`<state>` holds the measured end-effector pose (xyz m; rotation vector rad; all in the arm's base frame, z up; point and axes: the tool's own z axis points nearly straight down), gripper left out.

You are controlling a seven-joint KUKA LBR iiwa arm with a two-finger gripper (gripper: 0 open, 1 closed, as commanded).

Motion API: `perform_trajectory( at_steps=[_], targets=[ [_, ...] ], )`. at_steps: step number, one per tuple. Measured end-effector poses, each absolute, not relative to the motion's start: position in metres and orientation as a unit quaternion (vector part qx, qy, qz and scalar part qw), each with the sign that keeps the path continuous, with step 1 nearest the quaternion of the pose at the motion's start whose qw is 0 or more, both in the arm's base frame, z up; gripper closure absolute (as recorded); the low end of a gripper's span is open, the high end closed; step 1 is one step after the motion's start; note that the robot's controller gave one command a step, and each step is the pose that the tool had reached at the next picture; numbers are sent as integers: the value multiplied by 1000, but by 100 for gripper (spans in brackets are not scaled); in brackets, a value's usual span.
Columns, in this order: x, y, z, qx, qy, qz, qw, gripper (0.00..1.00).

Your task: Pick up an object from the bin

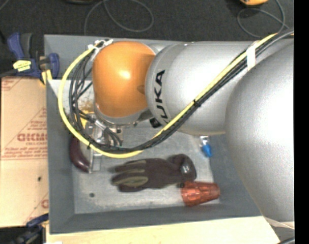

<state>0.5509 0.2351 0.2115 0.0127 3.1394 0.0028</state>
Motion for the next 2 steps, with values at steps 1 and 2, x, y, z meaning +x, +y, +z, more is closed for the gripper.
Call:
perform_trajectory(
  at_steps=[1,2],
  targets=[
    [551,235,211,4,1000,1,1,0],
    [539,183,179,-24,1000,1,3,0]
  ],
)
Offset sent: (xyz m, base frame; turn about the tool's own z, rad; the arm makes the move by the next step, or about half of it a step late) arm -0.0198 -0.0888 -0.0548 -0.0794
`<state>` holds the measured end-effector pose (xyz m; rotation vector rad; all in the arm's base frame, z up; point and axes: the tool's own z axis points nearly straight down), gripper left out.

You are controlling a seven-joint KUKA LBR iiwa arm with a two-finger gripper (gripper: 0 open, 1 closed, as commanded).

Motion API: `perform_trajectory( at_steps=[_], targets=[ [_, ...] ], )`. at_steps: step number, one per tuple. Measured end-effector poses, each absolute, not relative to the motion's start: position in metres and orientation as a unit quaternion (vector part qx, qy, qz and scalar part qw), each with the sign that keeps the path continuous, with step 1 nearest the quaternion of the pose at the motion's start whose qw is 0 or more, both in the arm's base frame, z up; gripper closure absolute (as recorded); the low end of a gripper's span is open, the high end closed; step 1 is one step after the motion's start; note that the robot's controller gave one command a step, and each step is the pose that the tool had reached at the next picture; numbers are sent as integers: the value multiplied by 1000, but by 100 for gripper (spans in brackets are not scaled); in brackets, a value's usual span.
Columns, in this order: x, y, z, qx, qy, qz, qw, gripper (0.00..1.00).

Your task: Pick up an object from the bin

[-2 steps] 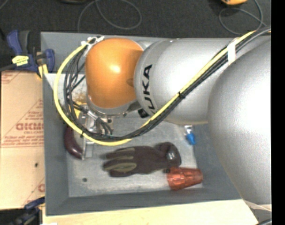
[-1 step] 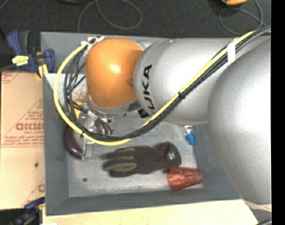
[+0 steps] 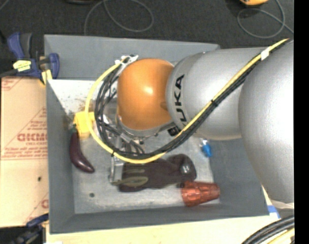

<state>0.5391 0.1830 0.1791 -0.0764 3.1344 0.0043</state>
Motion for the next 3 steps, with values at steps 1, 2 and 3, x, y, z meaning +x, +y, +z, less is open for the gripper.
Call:
perform_trajectory(
  at_steps=[1,2,3],
  targets=[
    [543,157,155,-6,1000,-1,1,0],
    [540,137,116,-38,999,3,4,0],
    [511,116,77,33,999,0,2,100]
  ],
)
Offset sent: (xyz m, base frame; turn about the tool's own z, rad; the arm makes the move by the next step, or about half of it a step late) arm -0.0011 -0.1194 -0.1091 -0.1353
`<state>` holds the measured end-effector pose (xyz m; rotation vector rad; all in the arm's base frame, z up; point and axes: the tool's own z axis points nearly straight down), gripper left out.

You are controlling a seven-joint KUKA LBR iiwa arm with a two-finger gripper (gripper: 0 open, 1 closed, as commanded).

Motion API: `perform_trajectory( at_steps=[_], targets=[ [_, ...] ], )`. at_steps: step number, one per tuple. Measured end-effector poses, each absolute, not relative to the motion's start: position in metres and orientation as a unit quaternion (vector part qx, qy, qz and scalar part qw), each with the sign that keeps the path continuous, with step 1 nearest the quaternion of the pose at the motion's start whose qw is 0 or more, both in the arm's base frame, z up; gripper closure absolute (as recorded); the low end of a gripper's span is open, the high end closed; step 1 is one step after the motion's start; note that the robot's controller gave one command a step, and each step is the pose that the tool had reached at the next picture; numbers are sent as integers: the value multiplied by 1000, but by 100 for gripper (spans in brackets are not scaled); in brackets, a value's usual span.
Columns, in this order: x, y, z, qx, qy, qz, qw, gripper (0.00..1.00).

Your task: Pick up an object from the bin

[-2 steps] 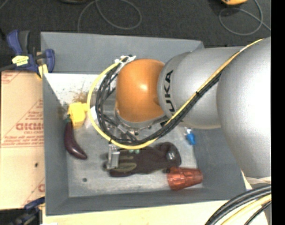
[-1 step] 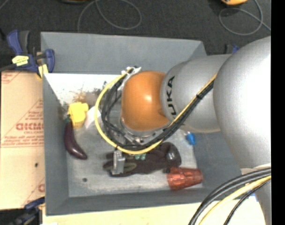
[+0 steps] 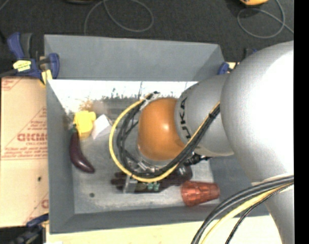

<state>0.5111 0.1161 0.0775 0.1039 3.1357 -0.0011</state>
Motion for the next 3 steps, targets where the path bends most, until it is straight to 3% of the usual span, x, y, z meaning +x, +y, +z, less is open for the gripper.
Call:
perform_trajectory(
  at_steps=[3],
  targets=[
    [511,116,77,38,999,0,2,100]
  ],
)
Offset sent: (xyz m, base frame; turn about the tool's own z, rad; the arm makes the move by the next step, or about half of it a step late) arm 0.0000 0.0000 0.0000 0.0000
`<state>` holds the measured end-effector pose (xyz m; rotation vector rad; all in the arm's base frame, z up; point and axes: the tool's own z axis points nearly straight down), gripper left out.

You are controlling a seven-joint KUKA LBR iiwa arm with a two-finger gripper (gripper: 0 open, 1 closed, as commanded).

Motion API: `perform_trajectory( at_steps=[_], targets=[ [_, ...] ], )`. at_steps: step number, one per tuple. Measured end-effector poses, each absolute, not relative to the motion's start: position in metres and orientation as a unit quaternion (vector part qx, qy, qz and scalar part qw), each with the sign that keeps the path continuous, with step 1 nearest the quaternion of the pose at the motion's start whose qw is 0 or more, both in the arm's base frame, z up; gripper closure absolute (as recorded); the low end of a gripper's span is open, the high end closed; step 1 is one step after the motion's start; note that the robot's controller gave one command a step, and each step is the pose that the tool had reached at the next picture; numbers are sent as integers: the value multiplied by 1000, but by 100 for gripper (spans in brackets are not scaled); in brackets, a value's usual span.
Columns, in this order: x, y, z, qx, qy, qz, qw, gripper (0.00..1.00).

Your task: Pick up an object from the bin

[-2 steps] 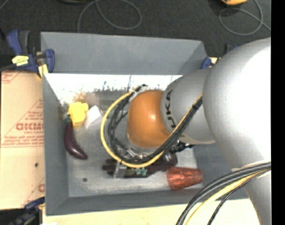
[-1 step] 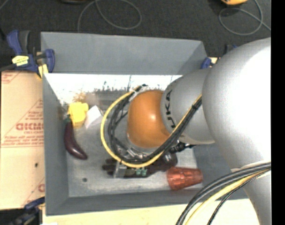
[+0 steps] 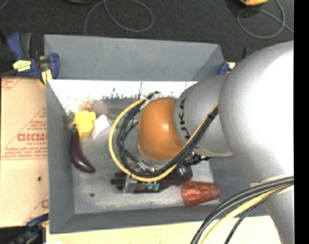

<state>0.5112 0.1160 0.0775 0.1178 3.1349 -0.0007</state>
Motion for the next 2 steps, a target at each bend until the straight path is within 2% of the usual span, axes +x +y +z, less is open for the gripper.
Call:
perform_trajectory(
  at_steps=[2],
  targets=[
    [511,116,78,39,999,0,2,100]
  ],
)
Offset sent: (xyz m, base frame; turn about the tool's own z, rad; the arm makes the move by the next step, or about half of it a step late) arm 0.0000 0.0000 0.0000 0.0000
